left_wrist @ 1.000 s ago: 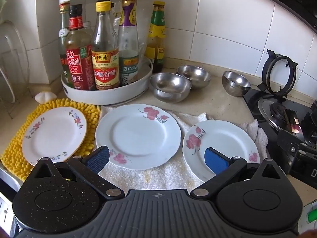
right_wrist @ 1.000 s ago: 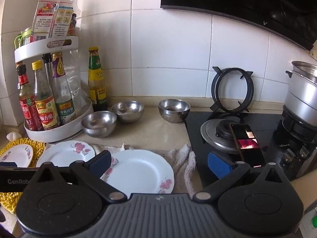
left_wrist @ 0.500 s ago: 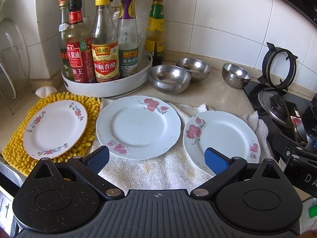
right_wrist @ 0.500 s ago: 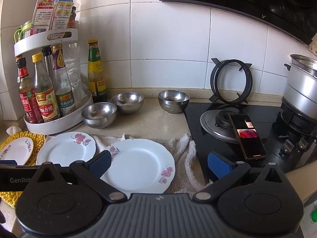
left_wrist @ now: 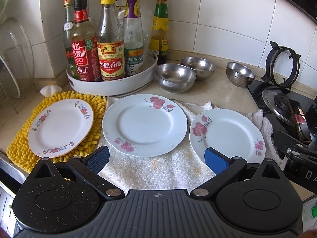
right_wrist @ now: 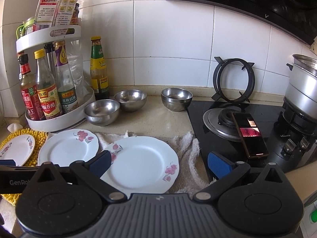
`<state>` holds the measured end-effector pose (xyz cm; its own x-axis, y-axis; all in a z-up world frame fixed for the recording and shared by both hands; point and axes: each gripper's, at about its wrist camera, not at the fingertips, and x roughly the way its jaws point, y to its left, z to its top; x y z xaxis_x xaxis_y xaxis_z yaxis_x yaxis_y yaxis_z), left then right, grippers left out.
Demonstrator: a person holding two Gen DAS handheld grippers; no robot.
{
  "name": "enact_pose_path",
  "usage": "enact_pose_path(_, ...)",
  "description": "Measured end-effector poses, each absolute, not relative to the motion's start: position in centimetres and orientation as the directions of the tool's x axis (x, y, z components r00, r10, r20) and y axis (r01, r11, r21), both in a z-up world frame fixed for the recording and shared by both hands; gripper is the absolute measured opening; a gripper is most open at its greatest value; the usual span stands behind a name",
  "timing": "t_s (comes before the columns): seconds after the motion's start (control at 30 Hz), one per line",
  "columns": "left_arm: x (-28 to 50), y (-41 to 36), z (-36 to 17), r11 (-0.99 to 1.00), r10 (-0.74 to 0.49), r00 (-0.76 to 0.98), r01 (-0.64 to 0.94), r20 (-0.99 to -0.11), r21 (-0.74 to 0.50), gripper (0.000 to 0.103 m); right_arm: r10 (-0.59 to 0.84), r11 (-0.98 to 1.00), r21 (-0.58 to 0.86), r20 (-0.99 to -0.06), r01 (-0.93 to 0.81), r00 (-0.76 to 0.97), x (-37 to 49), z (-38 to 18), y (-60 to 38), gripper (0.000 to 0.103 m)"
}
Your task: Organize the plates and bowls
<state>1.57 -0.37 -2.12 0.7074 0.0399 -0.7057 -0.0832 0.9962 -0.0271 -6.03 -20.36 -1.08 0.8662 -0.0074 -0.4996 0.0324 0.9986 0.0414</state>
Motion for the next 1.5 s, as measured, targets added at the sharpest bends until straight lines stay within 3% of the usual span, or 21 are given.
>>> enact_pose_path(1.5,6.7,-1.9,-3.6,0.973,0.154,0.652,-0.231,-0.743,0.0,0.103,0.164,0.986,0.059,-0.56,-0.158,0.812,2.8,-2.9,-21.7,0.103)
